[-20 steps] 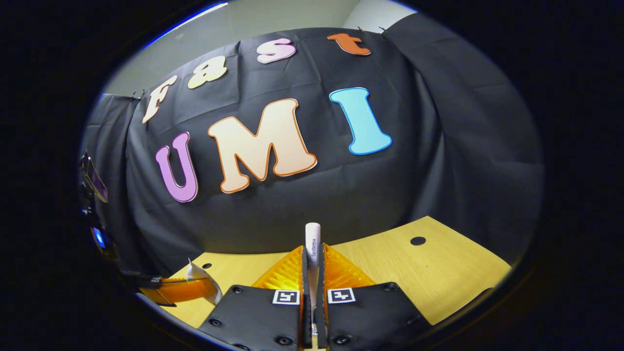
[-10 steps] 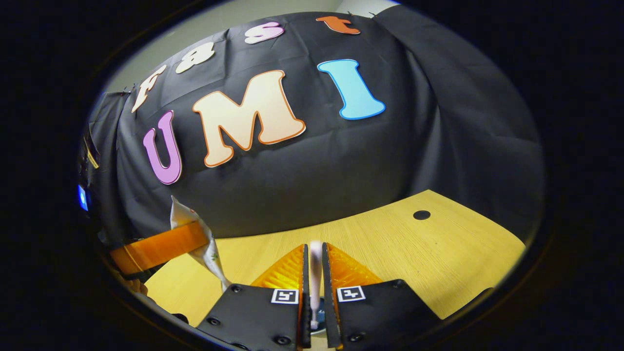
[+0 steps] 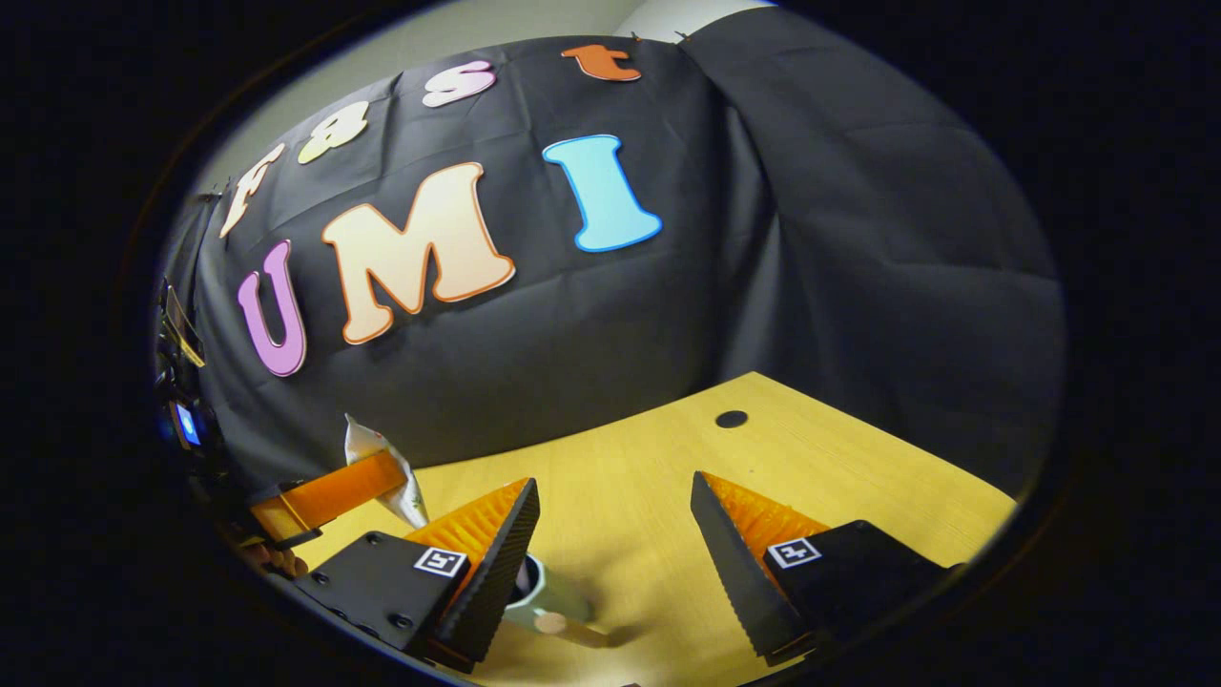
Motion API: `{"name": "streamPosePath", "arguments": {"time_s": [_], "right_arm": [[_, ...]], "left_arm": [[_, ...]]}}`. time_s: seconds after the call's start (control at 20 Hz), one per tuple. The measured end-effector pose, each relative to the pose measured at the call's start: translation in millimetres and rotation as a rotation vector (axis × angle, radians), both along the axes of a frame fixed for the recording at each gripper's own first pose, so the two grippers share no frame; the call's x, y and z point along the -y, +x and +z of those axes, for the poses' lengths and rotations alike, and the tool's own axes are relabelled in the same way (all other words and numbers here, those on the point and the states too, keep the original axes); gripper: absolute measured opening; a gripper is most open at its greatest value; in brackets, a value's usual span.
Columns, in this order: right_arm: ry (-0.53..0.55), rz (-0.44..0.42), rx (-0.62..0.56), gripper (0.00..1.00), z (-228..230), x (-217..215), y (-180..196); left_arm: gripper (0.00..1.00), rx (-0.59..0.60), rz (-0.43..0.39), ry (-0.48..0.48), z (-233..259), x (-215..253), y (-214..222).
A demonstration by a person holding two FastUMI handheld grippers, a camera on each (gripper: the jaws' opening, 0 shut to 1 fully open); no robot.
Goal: Put the toothbrush and toothpaste on the desktop into the cup, then pick up the cup and place it on the coaster on the desktop.
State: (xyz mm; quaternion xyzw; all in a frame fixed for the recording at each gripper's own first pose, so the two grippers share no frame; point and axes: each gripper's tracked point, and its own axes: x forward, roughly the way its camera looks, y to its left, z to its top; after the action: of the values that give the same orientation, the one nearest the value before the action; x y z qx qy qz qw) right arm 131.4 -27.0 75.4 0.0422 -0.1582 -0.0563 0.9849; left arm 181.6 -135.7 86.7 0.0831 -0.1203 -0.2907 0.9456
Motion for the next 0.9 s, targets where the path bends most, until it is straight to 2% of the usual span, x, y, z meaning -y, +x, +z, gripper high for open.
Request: {"name": "streamPosePath", "arguments": {"time_s": [0.25,0.3,0.35,0.4,0.45,0.5,0.55,0.6,0.65,0.7,0.75,0.8,0.85,0.9], "right_arm": [[0.011,-0.033,-0.018,0.98,-9,23,-32],[0.008,-0.034,-0.008,0.98,-6,24,-40],[0.003,-0.037,0.002,0.94,-3,25,-46],[-0.002,-0.041,0.010,0.98,0,26,-53],[-0.004,-0.041,0.015,0.98,4,27,-58],[-0.005,-0.037,0.020,0.93,7,26,-63],[-0.008,-0.031,0.023,0.98,10,26,-67],[-0.013,-0.029,0.020,0.93,11,27,-69],[-0.020,-0.028,0.013,0.98,5,24,-70],[-0.028,-0.028,0.004,0.98,4,24,-71],[-0.042,-0.034,-0.007,0.93,3,24,-72],[-0.057,-0.040,-0.018,0.98,0,23,-71],[-0.072,-0.032,-0.028,0.98,-2,18,-71],[-0.085,-0.021,-0.039,0.98,-4,13,-71]], "left_arm": [[0.01,-0.033,-0.014,0.074,-28,9,10],[0.02,-0.036,-0.010,0.092,-31,8,10],[0.04,-0.037,-0.006,0.103,-34,8,11],[0.08,-0.053,-0.009,0.117,-41,7,11],[0.10,-0.070,-0.024,0.118,-45,9,8],[0.14,-0.086,-0.034,0.116,-50,9,5],[0.16,-0.094,-0.049,0.103,-49,10,0],[0.27,-0.102,-0.063,0.098,-51,13,-5],[0.42,-0.102,-0.063,0.095,-51,14,-9],[0.58,-0.091,-0.059,0.089,-47,13,-13],[0.73,-0.075,-0.047,0.086,-42,12,-18],[0.88,-0.053,-0.024,0.078,-37,8,-21],[0.87,-0.036,-0.014,0.062,-30,5,-26],[0.96,-0.024,0.002,0.046,-26,2,-30]]}}
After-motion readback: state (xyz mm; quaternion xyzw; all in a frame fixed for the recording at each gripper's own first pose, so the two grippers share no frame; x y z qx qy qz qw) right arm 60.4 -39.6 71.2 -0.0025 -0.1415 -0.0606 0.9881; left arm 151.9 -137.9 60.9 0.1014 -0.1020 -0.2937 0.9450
